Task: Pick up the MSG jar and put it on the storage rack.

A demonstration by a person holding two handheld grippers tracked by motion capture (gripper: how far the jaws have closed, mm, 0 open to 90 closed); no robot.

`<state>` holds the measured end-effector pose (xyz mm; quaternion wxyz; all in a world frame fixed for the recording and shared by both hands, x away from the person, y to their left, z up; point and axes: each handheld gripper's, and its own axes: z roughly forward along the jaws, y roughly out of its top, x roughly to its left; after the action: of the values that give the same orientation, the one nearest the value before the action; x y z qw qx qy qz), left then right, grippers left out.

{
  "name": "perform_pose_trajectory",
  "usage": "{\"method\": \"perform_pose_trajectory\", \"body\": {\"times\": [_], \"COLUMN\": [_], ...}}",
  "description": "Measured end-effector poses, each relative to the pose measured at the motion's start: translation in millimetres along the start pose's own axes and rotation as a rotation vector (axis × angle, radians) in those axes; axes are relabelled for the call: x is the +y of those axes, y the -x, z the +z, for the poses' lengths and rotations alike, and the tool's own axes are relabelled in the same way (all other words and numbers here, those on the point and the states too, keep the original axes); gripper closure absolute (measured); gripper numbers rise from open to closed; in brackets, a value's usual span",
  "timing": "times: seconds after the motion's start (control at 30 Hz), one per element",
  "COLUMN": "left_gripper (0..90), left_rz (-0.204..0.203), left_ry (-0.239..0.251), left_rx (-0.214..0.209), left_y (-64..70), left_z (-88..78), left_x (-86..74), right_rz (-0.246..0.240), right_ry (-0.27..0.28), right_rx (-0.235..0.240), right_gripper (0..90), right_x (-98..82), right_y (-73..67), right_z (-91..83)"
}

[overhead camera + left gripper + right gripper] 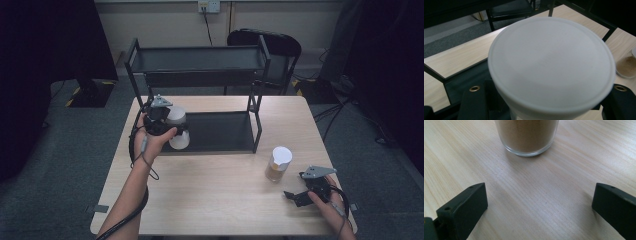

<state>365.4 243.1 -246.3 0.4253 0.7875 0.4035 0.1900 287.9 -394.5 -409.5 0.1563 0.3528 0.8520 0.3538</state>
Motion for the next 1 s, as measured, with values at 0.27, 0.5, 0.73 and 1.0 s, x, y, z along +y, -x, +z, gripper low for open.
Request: {"method": "perform_pose_trajectory", "body": {"times": [0.27,0.5,0.73,1.0], "left_gripper": [35.2,35.2,35.2,35.2], "left_rz": [-0.010,-0.006,0.003,0.000], "left_ry": [-0.002,-0.004,0.006,0.024], "left_rx": [0.003,0.011,0.015,0.011], "left_y": [-3.6,-4.1,-2.2,-3.5], "left_z": [-6.8,-17.4,-33.0,-46.8], "left_x": [19.0,36.9,59.7,73.8], "right_rz": [0.000,0.001,0.001,0.001], "right_ry": [0.000,0.000,0.000,0.000], "right_rx": [0.000,0.000,0.000,0.000], "right_gripper": [0.0,0.0,0.0,0.0], "right_x": [0.0,0.0,0.0,0.0], "right_y": [0.0,0.0,-0.1,-0.1], "right_z": [0.0,0.0,0.0,0.1]}}
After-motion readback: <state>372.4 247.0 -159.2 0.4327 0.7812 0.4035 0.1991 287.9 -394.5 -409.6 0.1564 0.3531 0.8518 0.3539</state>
